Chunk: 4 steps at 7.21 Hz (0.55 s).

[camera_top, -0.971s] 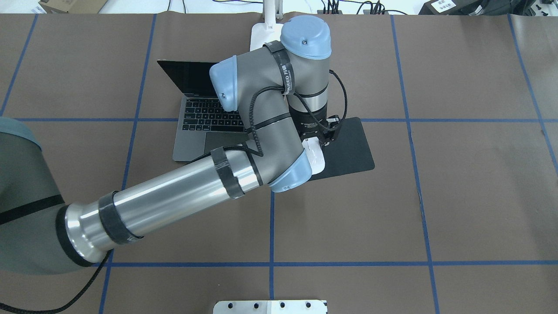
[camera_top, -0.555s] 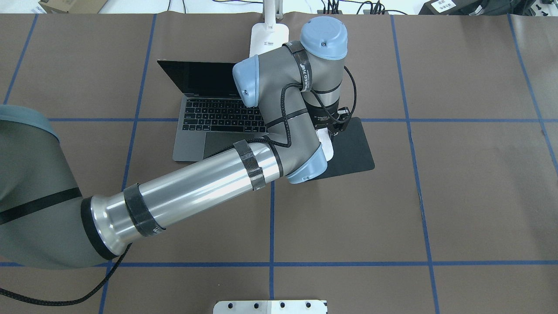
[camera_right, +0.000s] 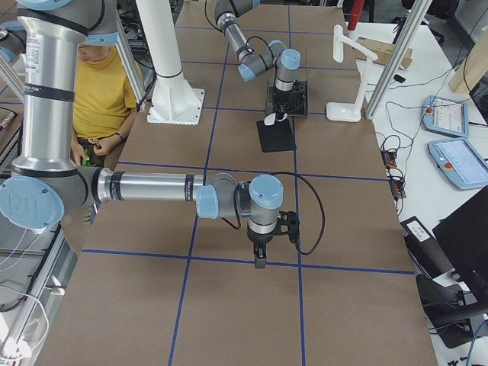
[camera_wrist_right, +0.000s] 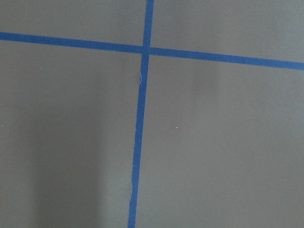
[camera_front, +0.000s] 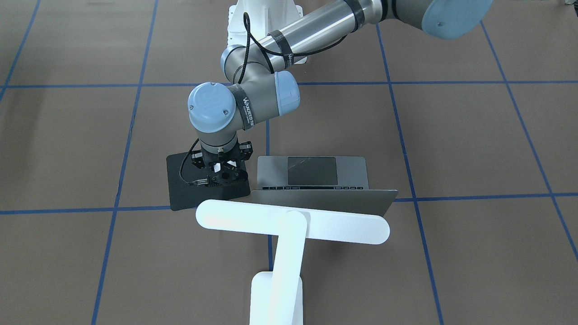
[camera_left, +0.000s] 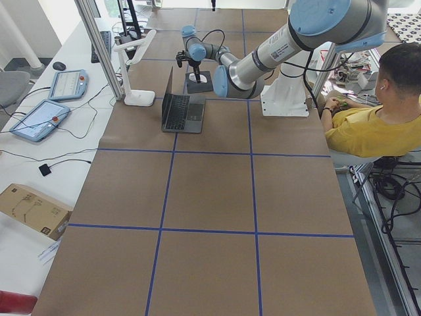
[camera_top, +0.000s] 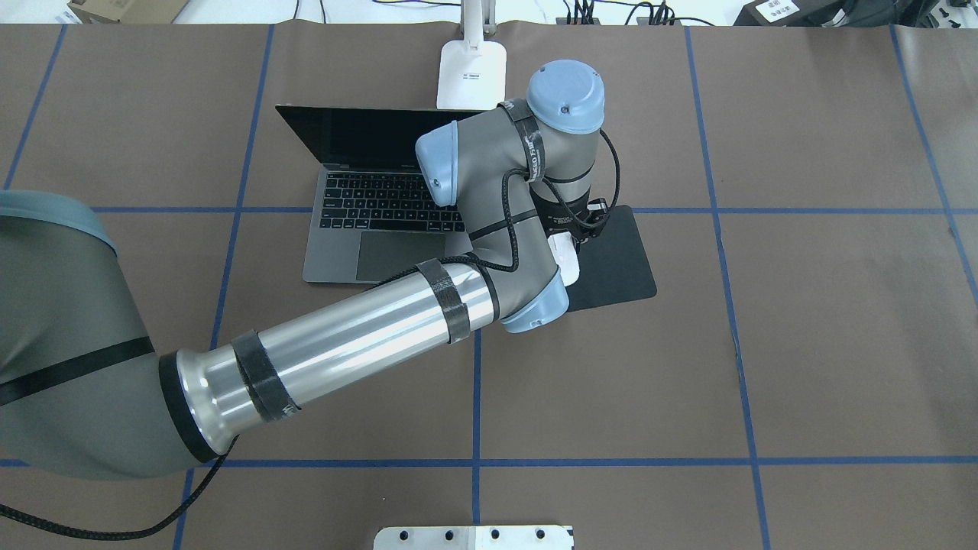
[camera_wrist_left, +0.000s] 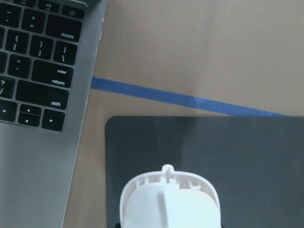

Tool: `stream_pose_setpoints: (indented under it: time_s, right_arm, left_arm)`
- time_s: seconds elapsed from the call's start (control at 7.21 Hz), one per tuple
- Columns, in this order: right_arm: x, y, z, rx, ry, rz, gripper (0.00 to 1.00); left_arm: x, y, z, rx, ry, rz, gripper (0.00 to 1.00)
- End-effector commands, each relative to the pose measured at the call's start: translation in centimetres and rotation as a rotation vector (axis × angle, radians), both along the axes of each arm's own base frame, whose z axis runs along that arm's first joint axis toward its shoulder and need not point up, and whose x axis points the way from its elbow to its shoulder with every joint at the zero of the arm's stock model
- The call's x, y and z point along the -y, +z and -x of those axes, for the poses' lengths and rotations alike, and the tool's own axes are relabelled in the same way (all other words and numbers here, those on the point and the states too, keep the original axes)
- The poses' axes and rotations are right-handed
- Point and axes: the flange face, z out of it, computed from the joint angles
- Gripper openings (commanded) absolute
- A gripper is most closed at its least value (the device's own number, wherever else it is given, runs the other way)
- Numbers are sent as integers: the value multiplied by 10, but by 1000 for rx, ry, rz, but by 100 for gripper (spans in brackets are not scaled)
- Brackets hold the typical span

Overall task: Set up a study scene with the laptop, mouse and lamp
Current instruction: 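Lower the white mouse onto the mouse pad with the left gripper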

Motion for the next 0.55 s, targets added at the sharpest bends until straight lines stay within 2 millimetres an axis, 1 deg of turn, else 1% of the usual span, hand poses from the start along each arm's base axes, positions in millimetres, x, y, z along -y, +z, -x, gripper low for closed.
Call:
stream_pose_setpoints:
  time_s: [0.0,0.14,0.28,0.42]
  right_arm:
    - [0,0,0,-1,0,-1,100]
    - [0,0,0,-1,0,-1,100]
    - [1,0,0,-1,1,0,100]
    - [2,-1,0,1,1,-2,100]
  left_arm:
    - [-11,0,-8,-2,16,-3,75]
    - [-13,0,-10,-1,16,-1,85]
    - [-13,1,-10,-2,16,-2,91]
    - [-12,-1,-8,-6,16,-7,99]
